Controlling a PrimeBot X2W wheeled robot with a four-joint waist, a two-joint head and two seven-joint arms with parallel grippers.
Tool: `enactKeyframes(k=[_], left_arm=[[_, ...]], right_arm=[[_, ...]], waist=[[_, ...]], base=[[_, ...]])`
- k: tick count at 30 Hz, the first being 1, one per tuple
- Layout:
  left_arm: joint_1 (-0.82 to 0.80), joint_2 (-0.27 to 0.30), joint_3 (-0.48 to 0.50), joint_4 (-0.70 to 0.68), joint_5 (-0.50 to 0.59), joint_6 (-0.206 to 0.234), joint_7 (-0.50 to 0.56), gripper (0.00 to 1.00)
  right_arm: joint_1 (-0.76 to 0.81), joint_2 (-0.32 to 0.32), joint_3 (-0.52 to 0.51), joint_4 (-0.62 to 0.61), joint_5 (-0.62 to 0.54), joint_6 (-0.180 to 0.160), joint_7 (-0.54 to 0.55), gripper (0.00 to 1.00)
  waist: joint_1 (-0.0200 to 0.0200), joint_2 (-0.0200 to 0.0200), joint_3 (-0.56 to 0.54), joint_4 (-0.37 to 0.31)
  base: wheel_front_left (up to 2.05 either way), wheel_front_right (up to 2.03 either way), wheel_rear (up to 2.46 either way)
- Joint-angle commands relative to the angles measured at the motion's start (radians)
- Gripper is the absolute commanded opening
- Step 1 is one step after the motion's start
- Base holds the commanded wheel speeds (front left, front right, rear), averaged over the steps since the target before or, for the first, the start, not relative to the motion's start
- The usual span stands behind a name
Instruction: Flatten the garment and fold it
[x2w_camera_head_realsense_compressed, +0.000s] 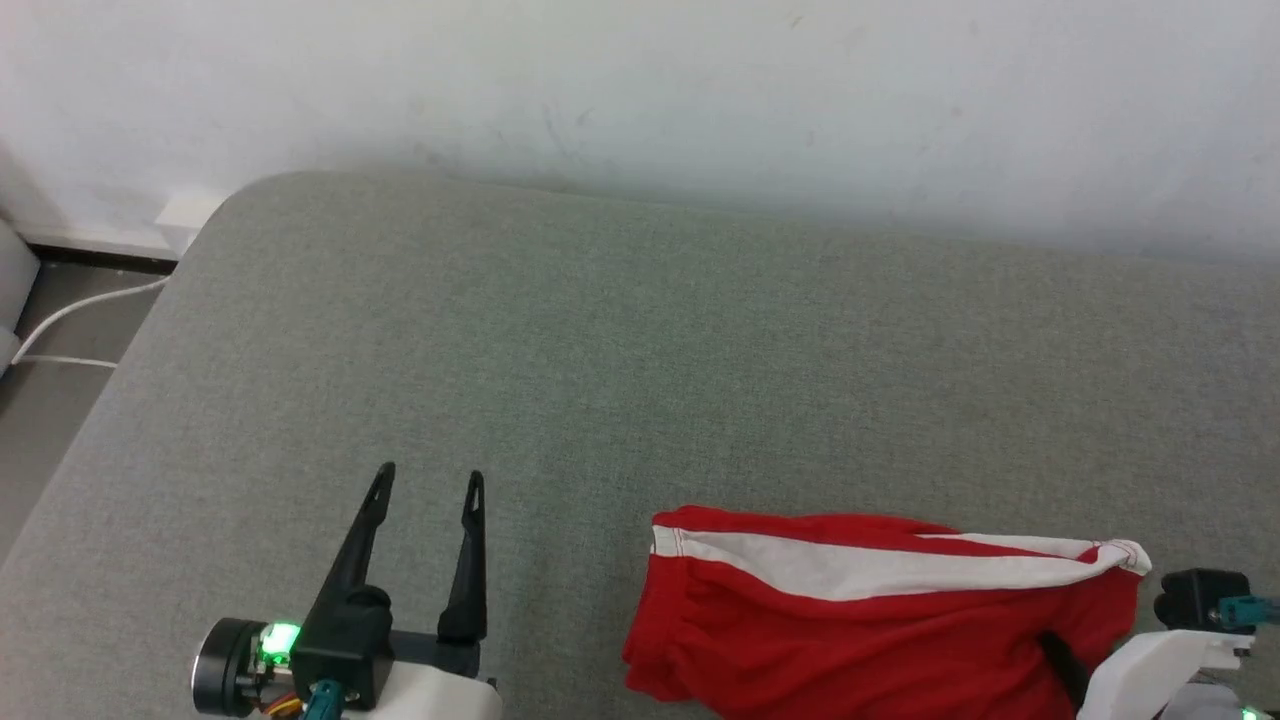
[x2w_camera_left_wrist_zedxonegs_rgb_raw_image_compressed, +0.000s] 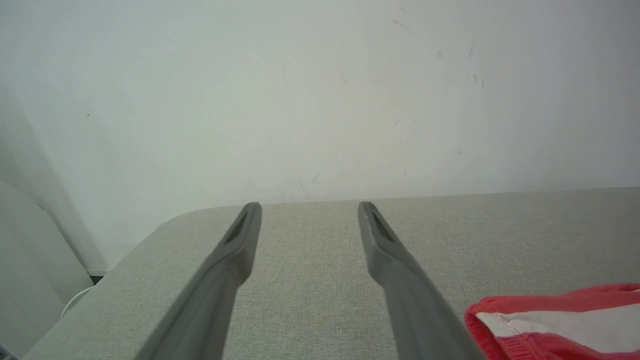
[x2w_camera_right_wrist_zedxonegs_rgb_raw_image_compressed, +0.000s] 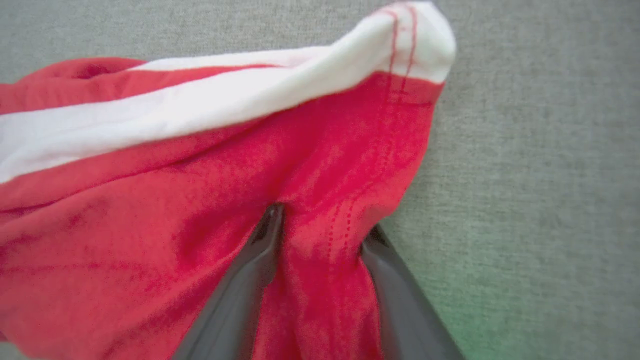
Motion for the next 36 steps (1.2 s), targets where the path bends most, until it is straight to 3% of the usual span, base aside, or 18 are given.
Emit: enactKeyframes(k=[1, 10, 18, 21, 30, 36], left_arm=[[-0.005, -0.005, 0.006, 0.003, 0.007, -0.007, -0.005, 1.00], [-0.003, -0.015, 0.021, 0.021, 0.017, -0.026, -0.005, 1.00], [0.005, -0.026, 0.024, 0.032, 0.022, -0.039, -0.005, 1.00], [0.011, -0.030, 0.026, 0.038, 0.021, -0.044, -0.005, 1.00], [0.024, -0.040, 0.031, 0.054, 0.019, -0.054, -0.005, 1.00], [0.028, -0.050, 0.034, 0.059, 0.017, -0.063, -0.005, 1.00]], right_arm=[[0.009, 0.033, 0.052, 0.041, 0.023, 0.007, 0.007, 0.00], [-0.032, -0.019, -0.032, 0.066, 0.000, 0.007, -0.130, 0.00], [-0.041, -0.069, -0.204, 0.092, -0.065, 0.007, -0.134, 0.00], [-0.038, -0.069, -0.222, 0.078, -0.102, 0.007, -0.121, 0.00], [0.002, -0.047, -0.136, -0.090, -0.115, 0.007, -0.041, 0.00], [0.041, -0.020, -0.026, -0.279, -0.095, 0.007, 0.038, 0.00]], waist=[[0.0001, -0.0001, 0.005, 0.004], [0.0001, -0.0001, -0.016, -0.015], [0.0001, -0.0001, -0.033, -0.035], [0.0001, -0.0001, -0.041, -0.042], [0.0001, -0.0001, -0.070, -0.054], [0.0001, -0.0001, -0.077, -0.043]], base=[[0.00, 0.00, 0.00], [0.00, 0.00, 0.00], [0.00, 0.00, 0.00], [0.00, 0.00, 0.00], [0.00, 0.00, 0.00], [0.00, 0.00, 0.00]])
